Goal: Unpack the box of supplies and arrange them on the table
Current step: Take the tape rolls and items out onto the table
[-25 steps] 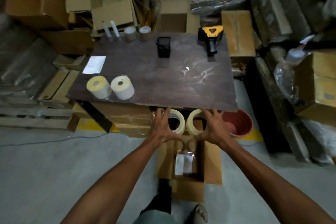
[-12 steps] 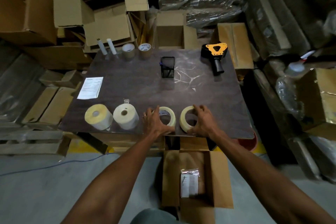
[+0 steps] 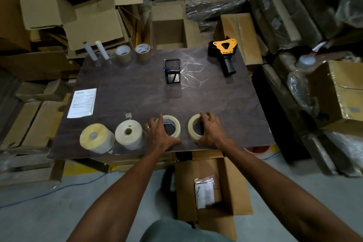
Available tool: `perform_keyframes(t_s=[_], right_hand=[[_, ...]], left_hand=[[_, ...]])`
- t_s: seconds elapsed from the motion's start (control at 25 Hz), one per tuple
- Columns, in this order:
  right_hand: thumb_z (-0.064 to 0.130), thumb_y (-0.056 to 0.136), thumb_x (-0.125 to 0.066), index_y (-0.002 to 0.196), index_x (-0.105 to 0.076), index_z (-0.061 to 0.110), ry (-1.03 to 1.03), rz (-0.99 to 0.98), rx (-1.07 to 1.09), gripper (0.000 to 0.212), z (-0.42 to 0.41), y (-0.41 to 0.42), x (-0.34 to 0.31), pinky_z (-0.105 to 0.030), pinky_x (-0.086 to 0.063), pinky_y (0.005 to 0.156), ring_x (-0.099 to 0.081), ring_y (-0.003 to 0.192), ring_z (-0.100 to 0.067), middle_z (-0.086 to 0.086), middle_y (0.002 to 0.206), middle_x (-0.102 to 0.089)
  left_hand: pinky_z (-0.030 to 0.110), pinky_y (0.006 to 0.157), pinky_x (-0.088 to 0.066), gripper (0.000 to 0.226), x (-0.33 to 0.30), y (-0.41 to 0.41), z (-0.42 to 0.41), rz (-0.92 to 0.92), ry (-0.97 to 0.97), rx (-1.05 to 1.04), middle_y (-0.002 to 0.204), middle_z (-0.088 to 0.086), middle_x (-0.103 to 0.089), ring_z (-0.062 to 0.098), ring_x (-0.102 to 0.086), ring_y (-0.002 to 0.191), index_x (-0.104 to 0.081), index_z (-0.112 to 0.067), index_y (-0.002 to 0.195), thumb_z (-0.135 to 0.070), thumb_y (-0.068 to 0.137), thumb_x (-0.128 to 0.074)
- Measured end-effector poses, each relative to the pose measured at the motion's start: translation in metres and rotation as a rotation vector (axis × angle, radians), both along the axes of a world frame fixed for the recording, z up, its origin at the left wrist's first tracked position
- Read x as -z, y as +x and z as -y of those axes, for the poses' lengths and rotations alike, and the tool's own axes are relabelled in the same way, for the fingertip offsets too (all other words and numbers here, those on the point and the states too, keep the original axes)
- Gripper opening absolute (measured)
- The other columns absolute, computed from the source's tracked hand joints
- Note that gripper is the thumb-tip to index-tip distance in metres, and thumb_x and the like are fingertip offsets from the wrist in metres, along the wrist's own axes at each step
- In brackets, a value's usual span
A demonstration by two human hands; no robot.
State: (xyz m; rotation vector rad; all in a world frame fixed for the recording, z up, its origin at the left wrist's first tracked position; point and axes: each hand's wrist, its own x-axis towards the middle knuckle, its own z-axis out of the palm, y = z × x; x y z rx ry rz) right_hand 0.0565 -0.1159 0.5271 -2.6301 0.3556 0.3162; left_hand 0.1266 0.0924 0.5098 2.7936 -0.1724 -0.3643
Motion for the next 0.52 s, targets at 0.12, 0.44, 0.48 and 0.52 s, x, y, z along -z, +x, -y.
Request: perform_keyframes(t_s=[0.12,0.44,0.48,0.52], right_hand=[[0.043,0.059,-0.087,0.154,-0.013,0.018,0.002,-0.001,0.008,0.123,0.0,-0.002,0.005,-0.041,-0.036,0.113,-0.025,0.14,-0.031,-0.009,0.156,-0.016],[0.031,0.057,-0.091,0.156,0.006,0.022,0.198,0.033,0.134,0.139,0.009,-0.027,0.014,-0.045,-0.036,0.114,-0.036,0.136,-0.035,-0.016,0.152,-0.02],[0.028,0.059,-0.091,0.156,0.007,0.021,0.214,0.037,0.169,0.138,0.011,-0.036,0.016,-0.044,-0.035,0.114,-0.036,0.137,-0.036,-0.017,0.152,-0.02],[0.025,0.063,-0.089,0.156,0.006,0.02,0.229,0.038,0.192,0.134,0.012,-0.045,0.017,-0.042,-0.034,0.115,-0.035,0.138,-0.036,-0.017,0.152,-0.021]], left_hand=[[0.049,0.113,-0.026,0.129,0.001,-0.005,-0.001,0.021,-0.019,0.001,0.152,0.01,-0.026,0.035,-0.028,0.136,-0.021,-0.027,0.153,-0.062,0.046,-0.084],[0.047,0.095,-0.044,0.069,0.002,-0.069,0.015,0.322,-0.303,0.117,0.121,0.007,-0.05,0.031,-0.05,0.114,-0.053,-0.022,0.131,-0.037,0.064,-0.068],[0.045,0.09,-0.048,0.061,0.007,-0.081,0.017,0.31,-0.354,0.134,0.114,0.005,-0.052,0.028,-0.054,0.107,-0.055,-0.021,0.125,-0.034,0.067,-0.066],[0.042,0.086,-0.05,0.053,0.012,-0.092,0.017,0.267,-0.388,0.143,0.11,0.002,-0.052,0.024,-0.055,0.102,-0.056,-0.022,0.12,-0.033,0.069,-0.065]])
